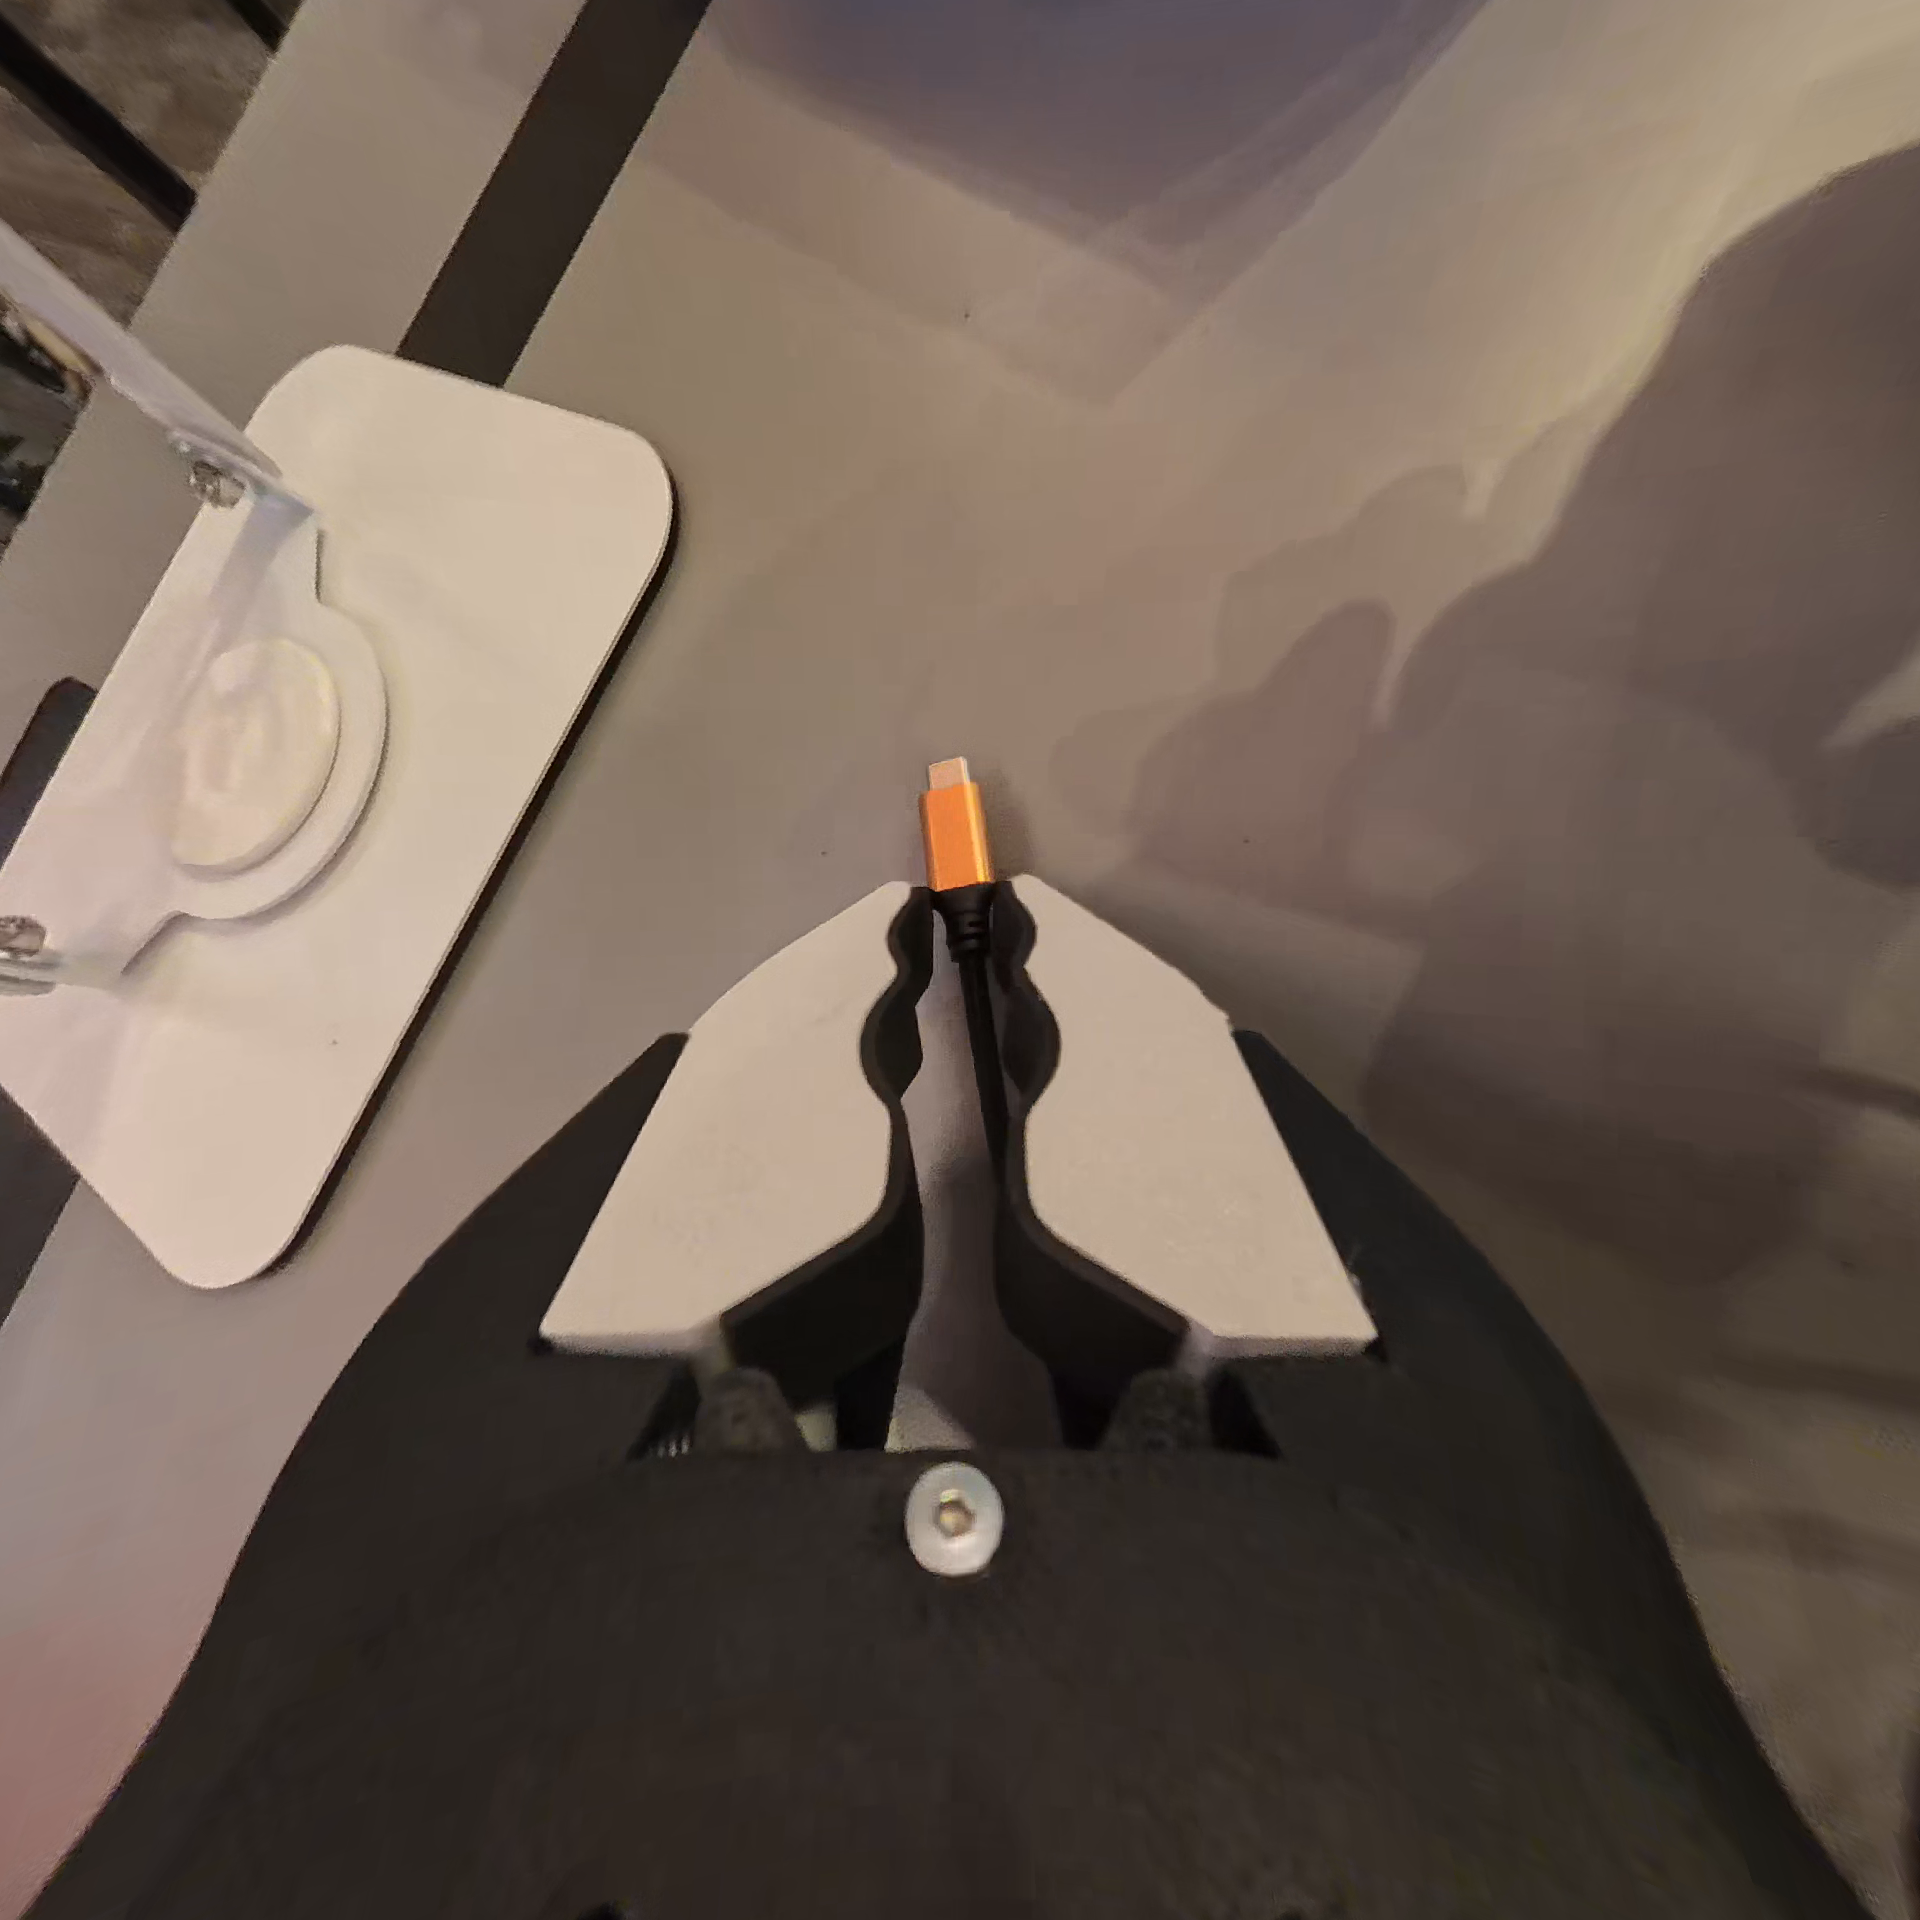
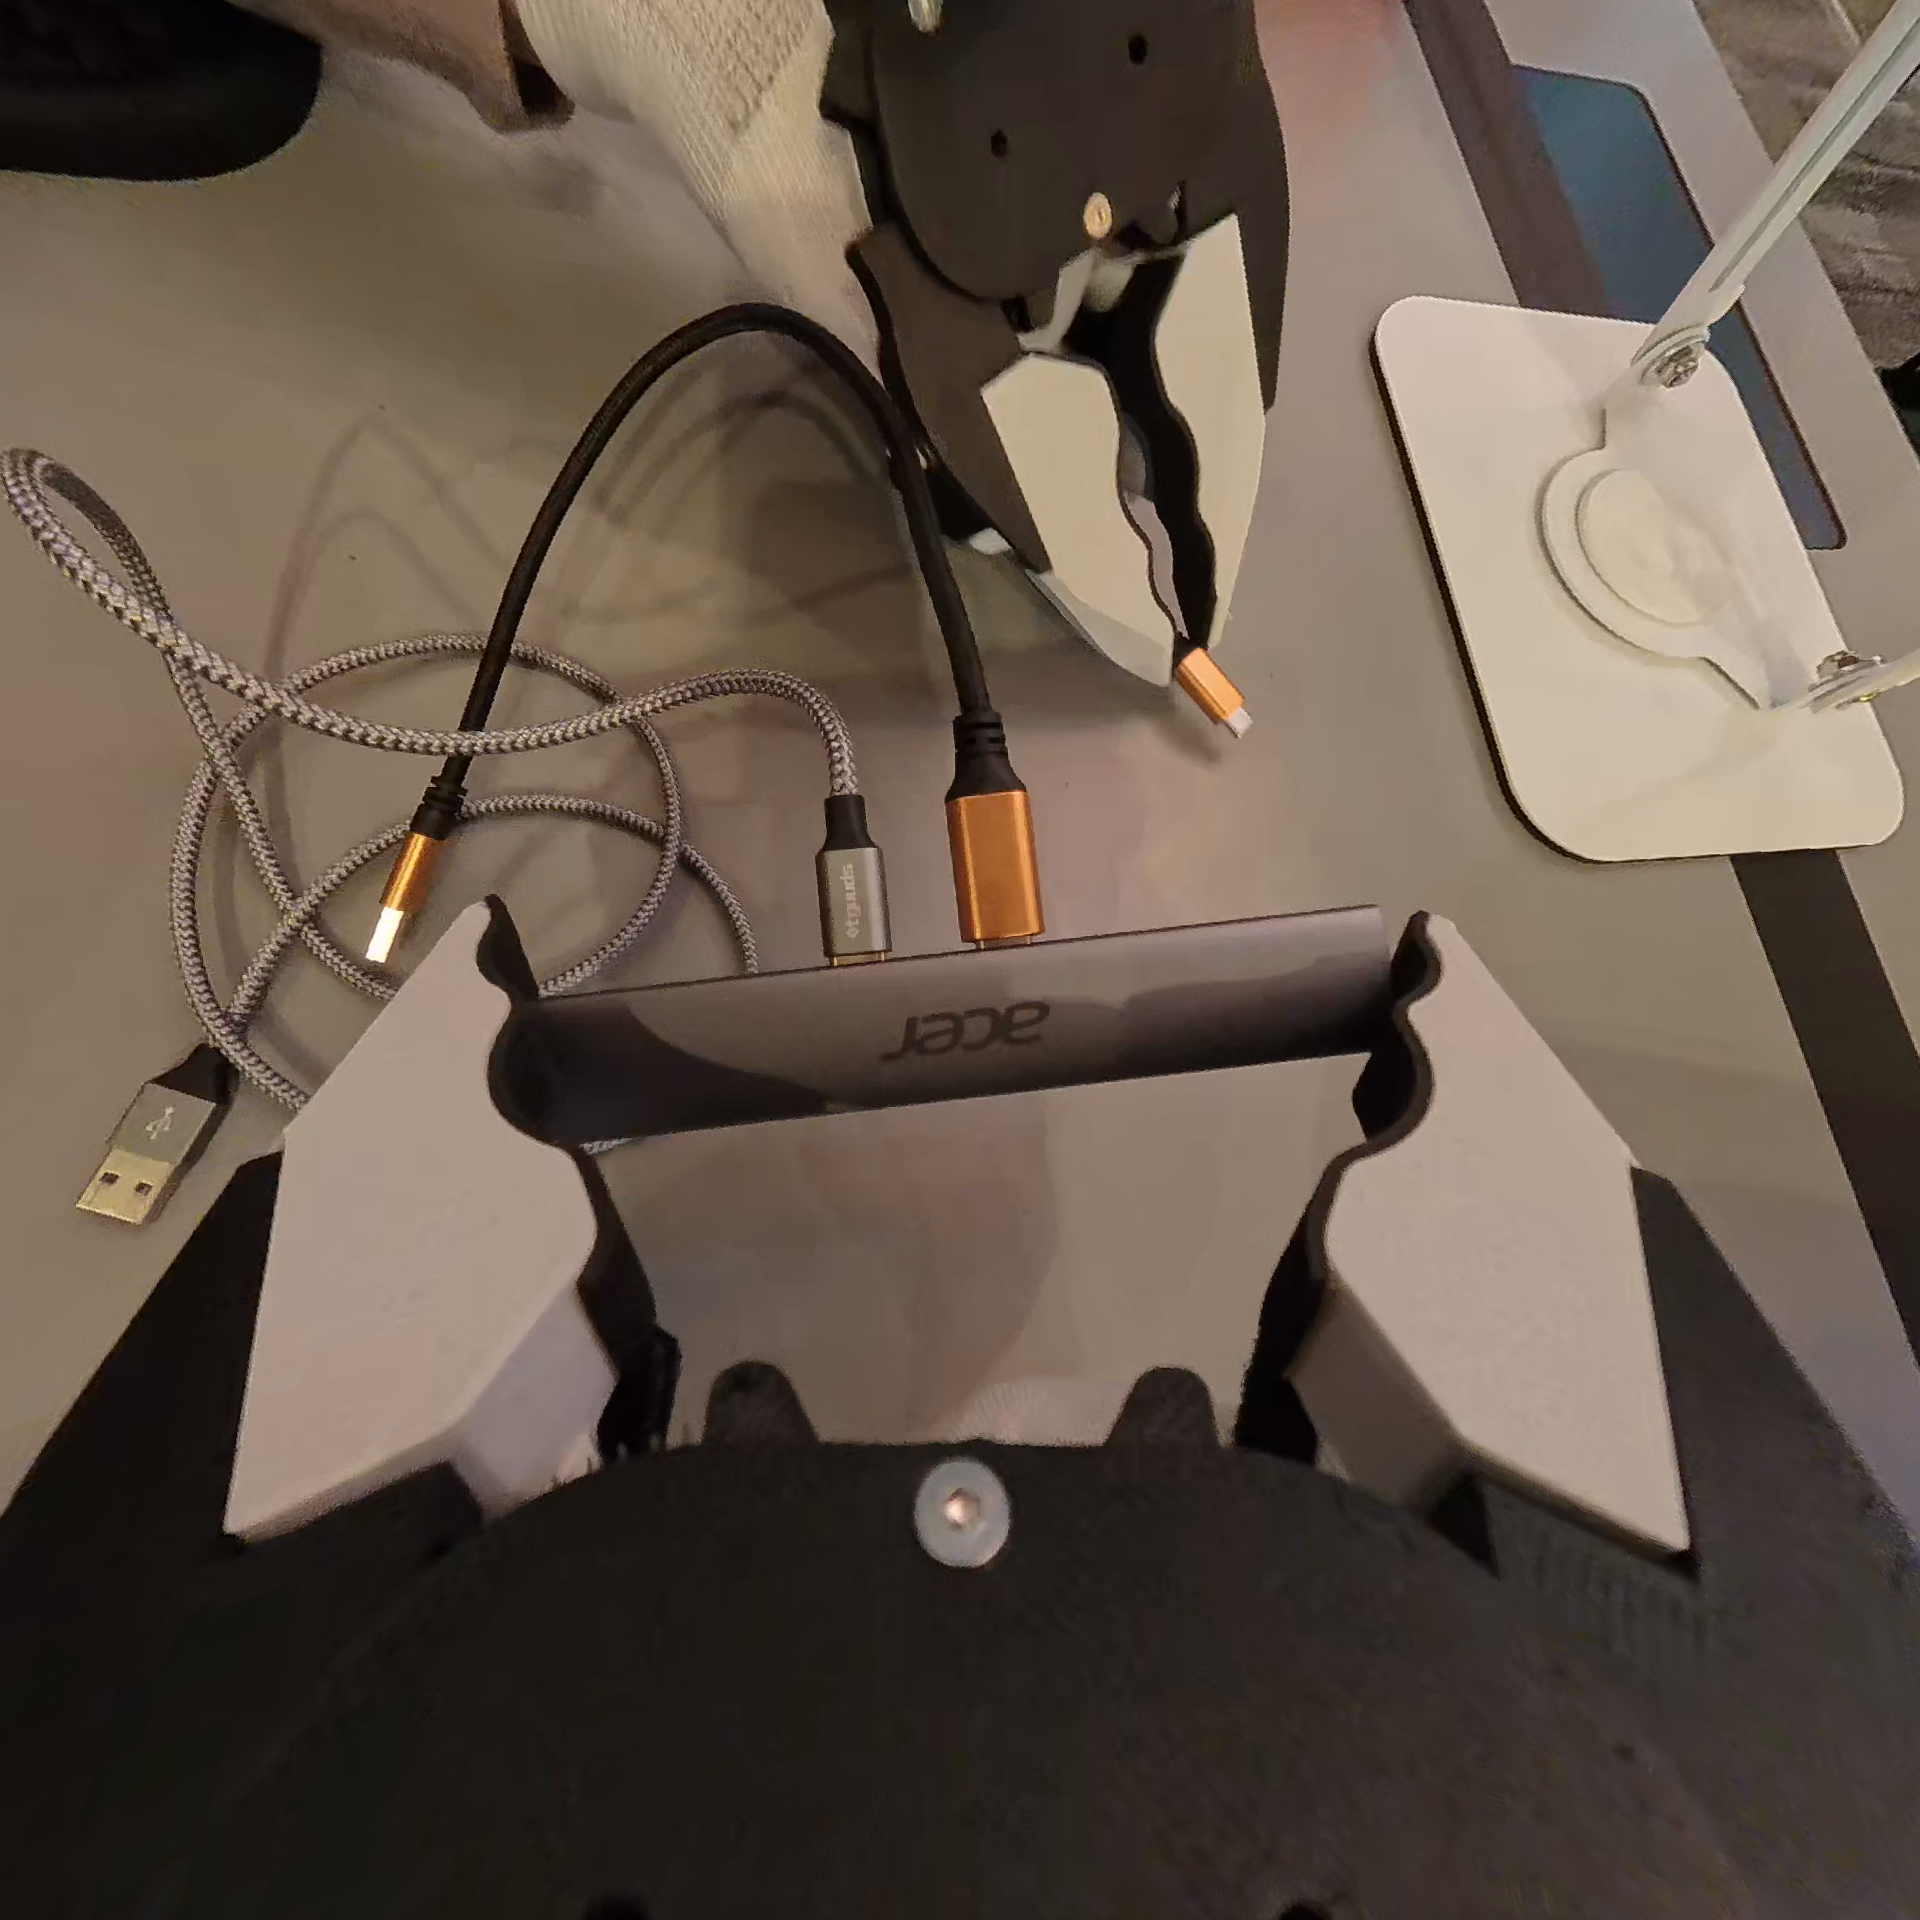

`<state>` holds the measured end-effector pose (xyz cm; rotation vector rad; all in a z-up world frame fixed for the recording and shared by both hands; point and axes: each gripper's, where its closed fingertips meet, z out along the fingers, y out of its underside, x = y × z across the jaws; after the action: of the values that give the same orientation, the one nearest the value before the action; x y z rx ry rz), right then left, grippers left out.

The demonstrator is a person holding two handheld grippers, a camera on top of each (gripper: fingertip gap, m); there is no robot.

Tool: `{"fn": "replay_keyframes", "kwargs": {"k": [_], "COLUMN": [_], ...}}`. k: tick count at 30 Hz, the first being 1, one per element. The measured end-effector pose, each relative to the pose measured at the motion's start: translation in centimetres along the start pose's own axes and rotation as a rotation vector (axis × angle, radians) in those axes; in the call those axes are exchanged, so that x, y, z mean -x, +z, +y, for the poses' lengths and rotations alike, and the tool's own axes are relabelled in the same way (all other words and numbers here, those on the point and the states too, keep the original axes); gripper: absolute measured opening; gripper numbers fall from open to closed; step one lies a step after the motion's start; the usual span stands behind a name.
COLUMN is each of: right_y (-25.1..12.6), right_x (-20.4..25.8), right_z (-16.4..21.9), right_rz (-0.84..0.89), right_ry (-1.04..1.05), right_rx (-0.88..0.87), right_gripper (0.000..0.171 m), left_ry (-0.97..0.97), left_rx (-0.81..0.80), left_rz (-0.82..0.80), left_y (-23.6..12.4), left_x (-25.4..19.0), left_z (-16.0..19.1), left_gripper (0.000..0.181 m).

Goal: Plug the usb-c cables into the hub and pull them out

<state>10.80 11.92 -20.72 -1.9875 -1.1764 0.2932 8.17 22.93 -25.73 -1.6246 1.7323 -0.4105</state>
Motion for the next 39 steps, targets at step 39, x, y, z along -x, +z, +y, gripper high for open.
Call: {"fn": "replay_keyframes", "kwargs": {"k": [39], "right_y": [2.6], "right_x": [3.6], "right_z": [-3.2], "right_rz": [-0.158], "right_ry": [-0.069], "right_rx": [-0.084], "right_gripper": [0.154], "left_ry": [0.027], "left_rx": [-0.321], "left_rz": [0.368], "left_y": [-7.5], "left_x": [-5.4], "left_z": [-7.7], "left_gripper": [0.011]}}
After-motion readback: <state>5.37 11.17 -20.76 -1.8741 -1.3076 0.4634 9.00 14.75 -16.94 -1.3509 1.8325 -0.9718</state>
